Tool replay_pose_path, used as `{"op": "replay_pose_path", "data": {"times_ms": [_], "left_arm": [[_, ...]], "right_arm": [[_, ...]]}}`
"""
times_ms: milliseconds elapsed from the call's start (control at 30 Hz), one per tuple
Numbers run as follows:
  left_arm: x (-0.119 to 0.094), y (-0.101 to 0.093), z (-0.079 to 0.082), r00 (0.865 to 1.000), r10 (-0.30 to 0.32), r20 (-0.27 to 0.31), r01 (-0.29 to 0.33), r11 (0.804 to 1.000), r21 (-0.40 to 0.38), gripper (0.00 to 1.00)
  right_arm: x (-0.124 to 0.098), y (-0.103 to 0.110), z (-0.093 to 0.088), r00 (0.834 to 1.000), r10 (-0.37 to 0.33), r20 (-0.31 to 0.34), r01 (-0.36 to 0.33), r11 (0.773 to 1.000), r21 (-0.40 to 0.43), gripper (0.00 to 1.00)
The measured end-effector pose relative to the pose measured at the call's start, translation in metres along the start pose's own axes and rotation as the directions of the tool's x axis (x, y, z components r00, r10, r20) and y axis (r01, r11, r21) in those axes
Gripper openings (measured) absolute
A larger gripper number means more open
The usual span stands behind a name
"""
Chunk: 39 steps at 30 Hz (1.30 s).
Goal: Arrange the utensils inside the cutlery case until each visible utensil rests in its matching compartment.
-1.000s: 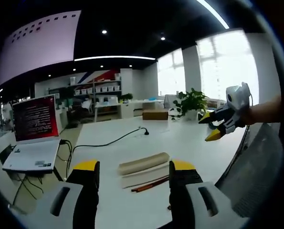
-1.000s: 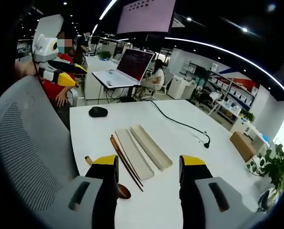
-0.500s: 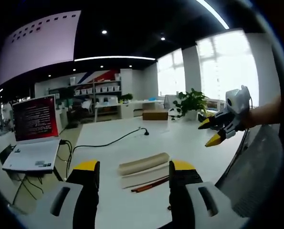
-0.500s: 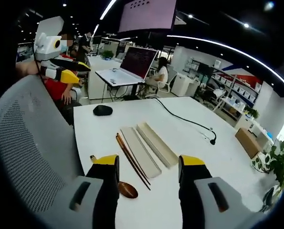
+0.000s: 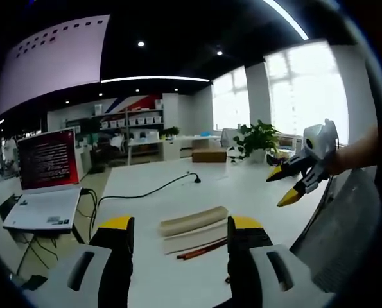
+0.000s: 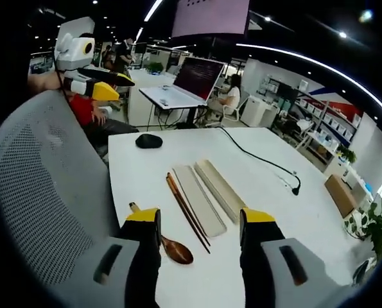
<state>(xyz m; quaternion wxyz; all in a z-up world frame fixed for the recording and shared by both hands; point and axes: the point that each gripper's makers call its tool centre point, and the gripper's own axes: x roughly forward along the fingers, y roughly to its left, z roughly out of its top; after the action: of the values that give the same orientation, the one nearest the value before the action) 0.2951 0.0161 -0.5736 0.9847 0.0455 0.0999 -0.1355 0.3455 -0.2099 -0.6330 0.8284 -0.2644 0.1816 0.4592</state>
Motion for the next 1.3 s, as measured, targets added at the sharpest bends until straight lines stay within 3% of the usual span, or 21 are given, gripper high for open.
{"op": "replay_pose_path", "data": {"times_ms": [500,667,733,933,1233,1300], "left_arm": [[0.0,-0.002,-0.003,1.0,-0.007,-0.007,0.007,1.0,0.005,0.6],[0.0,-0.001,-0.002,1.0,-0.006,-0.002,0.006,1.0,0.005,0.6],[0.0,-0.002,-0.002,1.0,-0.006,-0.006,0.006,1.0,0.004,0.6],[-0.002,-0.007,0.004,0.999,-0.028,0.02,0.028,1.0,0.001,0.61],[-0.002,-0.007,0.002,1.0,-0.025,0.005,0.024,1.0,0.007,0.6],[-0.003,-0.006,0.006,0.999,-0.022,0.028,0.022,1.0,0.013,0.6]], "right_arm": [[0.01,0.002,-0.003,0.999,0.04,-0.016,-0.04,0.999,-0.017,0.47],[0.014,-0.002,-0.004,0.999,0.022,-0.045,-0.025,0.997,-0.077,0.46],[0.016,-0.002,-0.004,0.999,0.027,-0.041,-0.03,0.997,-0.066,0.48],[0.026,0.002,0.003,0.998,0.059,-0.038,-0.063,0.994,-0.087,0.47],[0.046,0.014,0.013,0.994,0.104,-0.031,-0.107,0.987,-0.122,0.47],[0.048,0.014,0.014,0.994,0.106,-0.027,-0.109,0.986,-0.127,0.46]]}}
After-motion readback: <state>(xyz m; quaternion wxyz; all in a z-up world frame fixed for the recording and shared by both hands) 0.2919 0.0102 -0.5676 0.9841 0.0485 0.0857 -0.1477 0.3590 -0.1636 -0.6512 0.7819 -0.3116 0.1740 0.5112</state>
